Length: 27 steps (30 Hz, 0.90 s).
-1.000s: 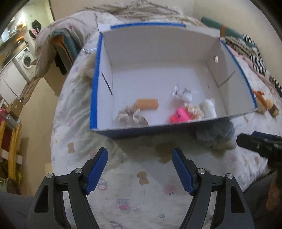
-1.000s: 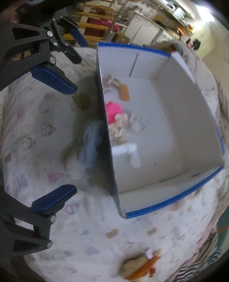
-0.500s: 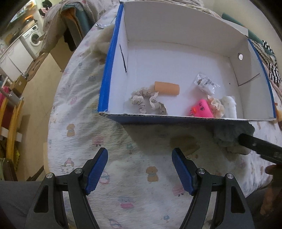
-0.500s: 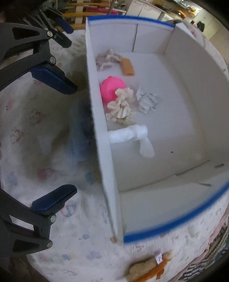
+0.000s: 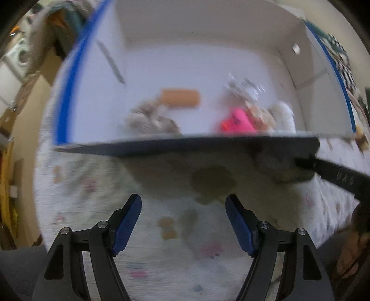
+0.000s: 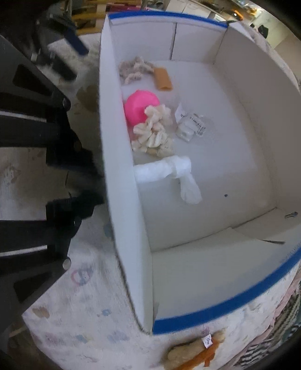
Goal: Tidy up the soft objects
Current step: 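Withdraw both grippers from the box toward the blue cloth, then grasp the blue fuzzy cloth with the right gripper and lift it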
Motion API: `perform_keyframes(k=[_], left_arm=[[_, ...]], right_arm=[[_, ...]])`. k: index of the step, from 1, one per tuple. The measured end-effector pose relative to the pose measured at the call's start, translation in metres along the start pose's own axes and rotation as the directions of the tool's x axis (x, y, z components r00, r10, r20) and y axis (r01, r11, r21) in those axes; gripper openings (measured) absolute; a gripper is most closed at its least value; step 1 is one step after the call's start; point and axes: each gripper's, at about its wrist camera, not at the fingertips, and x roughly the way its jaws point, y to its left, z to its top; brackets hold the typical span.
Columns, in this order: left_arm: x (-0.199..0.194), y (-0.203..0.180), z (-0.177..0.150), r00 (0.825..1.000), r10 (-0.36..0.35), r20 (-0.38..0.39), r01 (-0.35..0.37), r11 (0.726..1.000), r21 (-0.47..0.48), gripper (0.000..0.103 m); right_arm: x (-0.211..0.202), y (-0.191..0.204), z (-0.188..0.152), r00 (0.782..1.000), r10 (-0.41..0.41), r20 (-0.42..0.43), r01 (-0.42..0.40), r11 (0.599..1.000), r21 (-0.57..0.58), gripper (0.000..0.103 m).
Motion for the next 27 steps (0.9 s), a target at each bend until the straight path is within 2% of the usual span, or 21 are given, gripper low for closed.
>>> perform_keyframes(k=[4,9,12,13,14,15,16,20,24,27], left_arm=[[0.015,-0.012,0.004,0.999,-0.022,-0.032,0.022,1.0,0.018,0.073],[0.028,-0.016,0.018,0.999,-0.019,-0.027,0.019,1.0,-0.004,0.073],[0.033,-0.015,0.025,0.998,-0.053,-0.025,0.053,0.999,-0.011,0.072],[0.036,-0.015,0.028,0.998,-0.058,-0.027,0.058,0.998,-0.011,0.062],[0.038,-0.014,0.029,0.998,-0.06,-0.03,0.059,0.998,-0.009,0.036],[0.041,-0.014,0.029,0.997,-0.073,-0.036,0.073,0.997,-0.005,0.026],[0.045,-0.013,0.03,0.994,-0.091,-0.061,0.091,0.996,0.001,0.021],[0.046,-0.007,0.029,0.995,-0.085,-0.06,0.086,0.996,0.009,0.005],[0.04,0.001,0.028,0.992,-0.112,-0.056,0.113,0.994,0.001,0.004],[0.03,0.004,0.025,0.994,-0.107,-0.035,0.108,0.994,0.009,0.004]], right_arm=[[-0.003,-0.004,-0.002,1.0,0.01,0.01,-0.01,1.0,0.003,0.018],[-0.007,-0.018,-0.004,1.0,0.028,0.012,-0.029,0.999,0.015,0.018],[-0.012,-0.02,-0.004,0.999,0.038,0.011,-0.038,0.999,0.017,0.018],[-0.013,-0.022,-0.003,0.999,0.041,0.011,-0.042,0.999,0.018,0.018],[-0.018,-0.027,-0.003,0.999,0.044,0.01,-0.044,0.999,0.019,0.018],[-0.019,-0.028,-0.002,0.999,0.046,0.01,-0.047,0.999,0.02,0.018],[-0.021,-0.029,-0.002,0.999,0.047,0.011,-0.047,0.999,0.019,0.018],[-0.026,-0.032,-0.006,0.999,0.044,0.015,-0.044,0.999,0.01,0.018],[-0.027,-0.03,-0.006,0.999,0.039,0.016,-0.039,0.999,0.006,0.018],[-0.027,-0.027,-0.007,0.999,0.038,0.016,-0.038,0.999,0.004,0.018]])
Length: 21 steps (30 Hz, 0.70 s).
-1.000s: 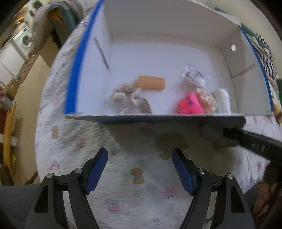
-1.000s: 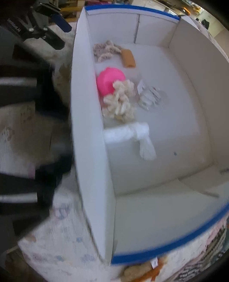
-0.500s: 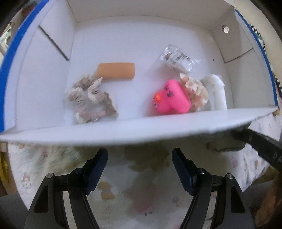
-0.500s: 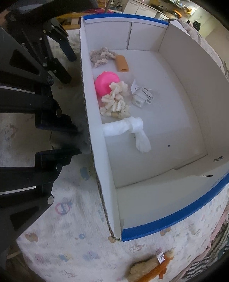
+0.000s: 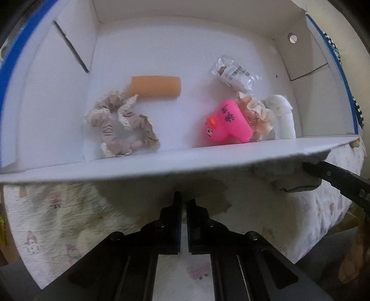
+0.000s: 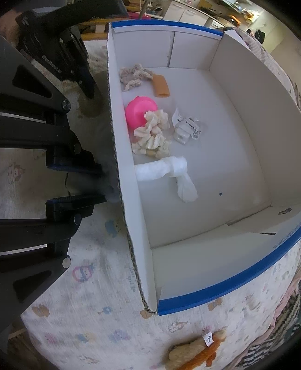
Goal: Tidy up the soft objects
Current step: 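Grasp the blue fuzzy cloth with the right gripper and lift it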
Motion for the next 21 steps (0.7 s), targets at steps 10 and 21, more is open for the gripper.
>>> perform_keyframes(k=[10,21], left_arm=[[-0.039,0.004,-0.025,0.997,-0.022,0.079,0.021,1.0,0.015,0.003],[-0.098,0.036,-0.067,0.982,0.056,0.178,-0.05,0.998,-0.037,0.003]], right_arm=[[0.001,0.01,-0.009,1.0,-0.005,0.008,0.005,1.0,-0.009,0.018],[-0.035,0.026,-0.036,0.995,0.085,0.055,-0.079,0.991,-0.106,0.016]])
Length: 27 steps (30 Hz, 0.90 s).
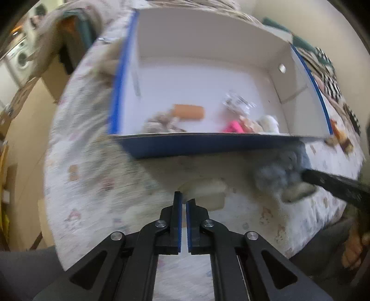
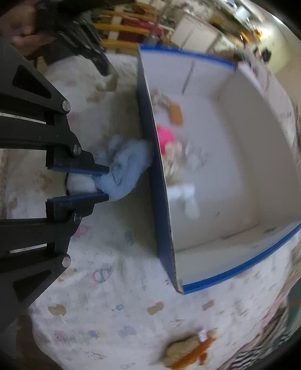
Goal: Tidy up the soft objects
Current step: 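Grasp the blue fuzzy cloth with the right gripper and lift it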
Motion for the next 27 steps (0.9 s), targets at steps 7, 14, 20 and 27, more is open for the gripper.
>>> perform_keyframes(k=[7,14,20,27], left_arm=[[-0.019,0.023,-0.004,0.998,0.026,0.053,-0.019,0.991,-0.134,0.003],[-0.017,0.006,-0.002,0.995,0.041,0.086,-0.033,0.995,-0.09,0.003],[-0.006,0.0,-0.003,0.997,0.025,0.066,-0.019,0.996,-0.087,0.003],[-0.01,-0.004,-0.003,0.996,0.018,0.09,-0.012,0.998,-0.064,0.003]], right_arm=[[-0.043,0.021,-0.02,0.985,0.129,0.114,-0.118,0.988,-0.097,0.001],[-0.032,-0.002,-0.01,0.993,0.069,0.1,-0.07,0.997,0.011,0.021],[0.03,-0.008,-0.008,0.989,-0.087,-0.12,0.091,0.995,0.029,0.082],[0.073,0.014,-0.019,0.946,-0.239,-0.217,0.216,0.968,-0.125,0.07]])
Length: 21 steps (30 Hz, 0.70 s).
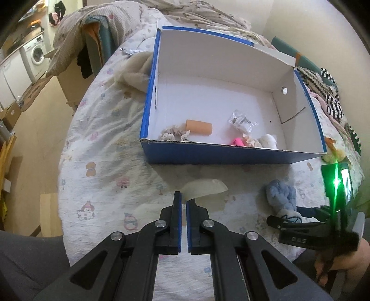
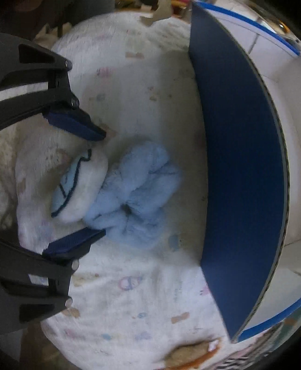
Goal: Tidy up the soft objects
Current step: 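Grasp the blue fuzzy cloth with the right gripper and lift it, then carry the blue cloth into the box and open the right gripper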
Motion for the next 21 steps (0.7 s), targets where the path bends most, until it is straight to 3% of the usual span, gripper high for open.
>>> perform_keyframes(k=[1,6,10,13,18,21], left_arm=[[0.0,0.0,0.0,1.0,0.0,-0.002,0.0,1.0,-0.001,0.003],[0.0,0.001,0.0,1.0,0.005,-0.002,-0.005,1.0,-0.004,0.003],[-0.003,0.001,-0.001,1.0,0.024,0.019,-0.024,1.0,0.007,0.003],[0.0,0.001,-0.004,0.997,0.068,0.041,-0.069,0.997,0.031,0.003],[-0.009,0.004,-0.008,0.995,0.094,0.044,-0.096,0.995,0.039,0.003],[-0.029,0.002,-0.003,0.994,0.08,0.072,-0.082,0.996,0.024,0.003]], right_arm=[[0.001,0.0,0.001,1.0,-0.014,-0.003,0.014,1.0,-0.005,0.051],[-0.007,0.0,0.0,0.999,0.002,0.035,-0.001,1.0,-0.014,0.041],[-0.031,0.0,-0.003,0.99,0.077,0.12,-0.076,0.997,-0.016,0.039],[-0.062,0.008,-0.009,0.956,0.2,0.212,-0.19,0.979,-0.066,0.039],[-0.101,0.023,-0.02,0.893,0.322,0.314,-0.276,0.944,-0.182,0.039],[-0.13,0.017,-0.027,0.824,0.391,0.409,-0.325,0.919,-0.224,0.039]])
